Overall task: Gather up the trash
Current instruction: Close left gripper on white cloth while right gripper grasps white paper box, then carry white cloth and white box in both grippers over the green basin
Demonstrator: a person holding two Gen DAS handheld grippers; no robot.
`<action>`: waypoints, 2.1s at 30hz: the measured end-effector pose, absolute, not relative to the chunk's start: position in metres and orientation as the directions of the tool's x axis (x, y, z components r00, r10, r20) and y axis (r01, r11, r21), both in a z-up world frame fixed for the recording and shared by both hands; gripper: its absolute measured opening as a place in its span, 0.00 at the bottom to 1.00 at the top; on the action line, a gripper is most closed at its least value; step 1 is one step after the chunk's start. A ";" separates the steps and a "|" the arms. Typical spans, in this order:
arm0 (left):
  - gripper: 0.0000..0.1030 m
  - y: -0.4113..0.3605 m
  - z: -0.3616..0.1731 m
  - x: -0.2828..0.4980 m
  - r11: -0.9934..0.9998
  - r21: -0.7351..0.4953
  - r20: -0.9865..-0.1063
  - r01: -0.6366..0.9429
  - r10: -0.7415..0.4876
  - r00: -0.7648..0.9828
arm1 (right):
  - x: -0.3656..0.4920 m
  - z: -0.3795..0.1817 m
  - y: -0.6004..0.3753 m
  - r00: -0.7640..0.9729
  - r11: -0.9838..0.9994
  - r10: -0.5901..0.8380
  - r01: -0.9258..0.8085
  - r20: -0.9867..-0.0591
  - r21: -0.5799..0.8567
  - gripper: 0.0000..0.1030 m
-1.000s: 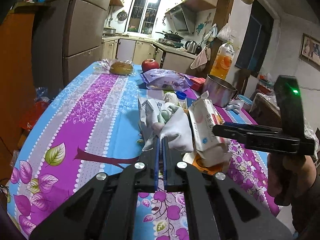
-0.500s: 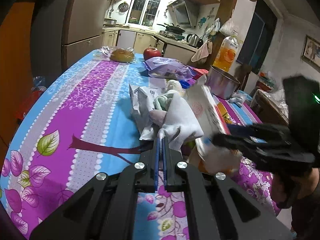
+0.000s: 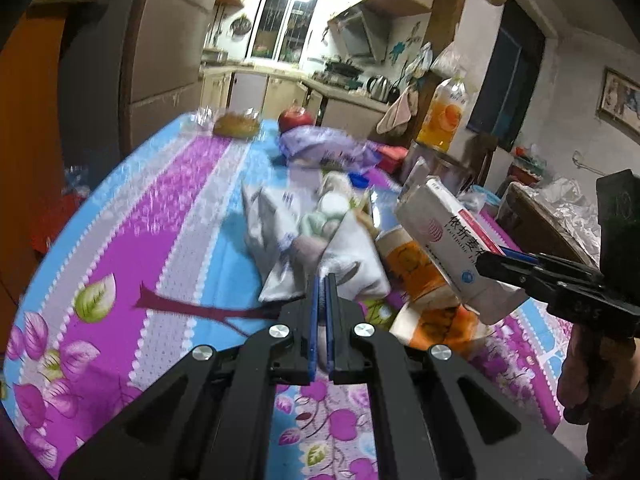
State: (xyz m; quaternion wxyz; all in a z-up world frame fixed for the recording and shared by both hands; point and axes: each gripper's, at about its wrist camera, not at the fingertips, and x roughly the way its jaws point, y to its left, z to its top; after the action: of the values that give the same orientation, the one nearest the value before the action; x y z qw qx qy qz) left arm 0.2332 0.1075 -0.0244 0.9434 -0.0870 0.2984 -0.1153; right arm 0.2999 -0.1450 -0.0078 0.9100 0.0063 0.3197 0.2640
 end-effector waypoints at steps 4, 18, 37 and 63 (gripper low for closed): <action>0.01 0.100 0.000 0.227 0.959 -0.211 -0.496 0.187 -0.270 0.825 | 0.283 0.014 -0.158 0.733 0.888 0.441 -0.439 -0.518 0.135 0.22; 0.01 0.038 0.079 0.214 0.934 -0.140 -0.358 0.329 -0.357 0.863 | 0.241 0.051 -0.218 0.843 0.938 0.343 -0.328 -0.415 0.109 0.21; 0.01 -0.100 0.105 0.217 0.845 -0.117 -0.338 0.522 -0.528 0.779 | 0.174 0.092 -0.357 0.925 0.997 0.054 -0.031 -0.376 0.066 0.21; 0.01 -0.295 0.096 0.182 0.634 -0.120 -0.361 0.764 -0.745 0.561 | 0.060 0.101 -0.538 0.846 0.934 -0.297 0.354 -0.443 0.050 0.21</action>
State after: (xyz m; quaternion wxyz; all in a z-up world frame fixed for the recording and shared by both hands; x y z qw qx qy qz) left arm 0.1820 -0.2953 0.0958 0.8832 0.0249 0.1924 -0.4270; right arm 0.0601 -0.5383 0.1012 0.9585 0.0651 0.2198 -0.1696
